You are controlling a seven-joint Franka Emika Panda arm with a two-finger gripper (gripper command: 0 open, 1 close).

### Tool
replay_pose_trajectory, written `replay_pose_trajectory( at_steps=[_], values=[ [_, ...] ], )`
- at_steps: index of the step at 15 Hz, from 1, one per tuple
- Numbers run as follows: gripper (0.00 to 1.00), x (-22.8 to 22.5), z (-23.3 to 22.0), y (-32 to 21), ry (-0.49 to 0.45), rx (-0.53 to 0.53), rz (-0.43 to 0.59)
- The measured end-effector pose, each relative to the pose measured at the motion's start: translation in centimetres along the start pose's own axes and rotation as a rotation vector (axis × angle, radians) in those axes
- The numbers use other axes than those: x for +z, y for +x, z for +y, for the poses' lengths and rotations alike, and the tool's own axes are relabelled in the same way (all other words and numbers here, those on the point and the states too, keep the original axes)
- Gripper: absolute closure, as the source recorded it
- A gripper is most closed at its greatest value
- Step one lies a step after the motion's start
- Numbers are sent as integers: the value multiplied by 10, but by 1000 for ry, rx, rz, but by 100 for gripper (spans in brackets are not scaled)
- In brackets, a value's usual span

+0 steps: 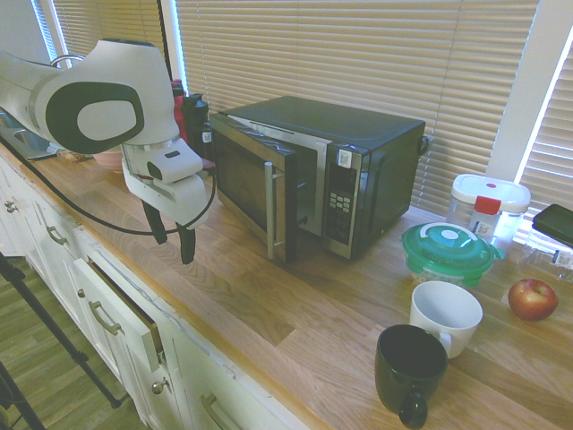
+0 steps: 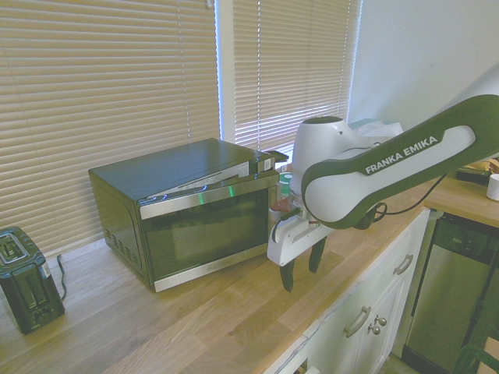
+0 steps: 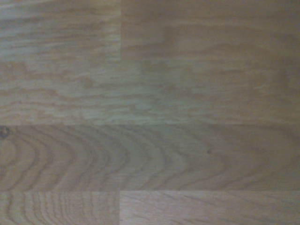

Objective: Close the microwave

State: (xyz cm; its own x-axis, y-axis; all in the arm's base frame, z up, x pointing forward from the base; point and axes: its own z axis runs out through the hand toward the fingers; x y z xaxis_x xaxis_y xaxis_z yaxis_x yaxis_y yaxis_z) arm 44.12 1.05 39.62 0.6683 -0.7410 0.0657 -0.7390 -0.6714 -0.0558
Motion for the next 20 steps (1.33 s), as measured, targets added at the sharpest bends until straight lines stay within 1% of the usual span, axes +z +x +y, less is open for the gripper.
replay_pose_trajectory(
  at_steps=[6, 9, 15, 20],
  values=[
    [0, -22, -20, 20, -12, -2, 34],
    [0, -40, -40, 38, -25, 7, 46],
    [0, -51, -82, 58, -43, -18, 66],
    [0, -68, -108, 75, -47, -22, 85]
  ],
)
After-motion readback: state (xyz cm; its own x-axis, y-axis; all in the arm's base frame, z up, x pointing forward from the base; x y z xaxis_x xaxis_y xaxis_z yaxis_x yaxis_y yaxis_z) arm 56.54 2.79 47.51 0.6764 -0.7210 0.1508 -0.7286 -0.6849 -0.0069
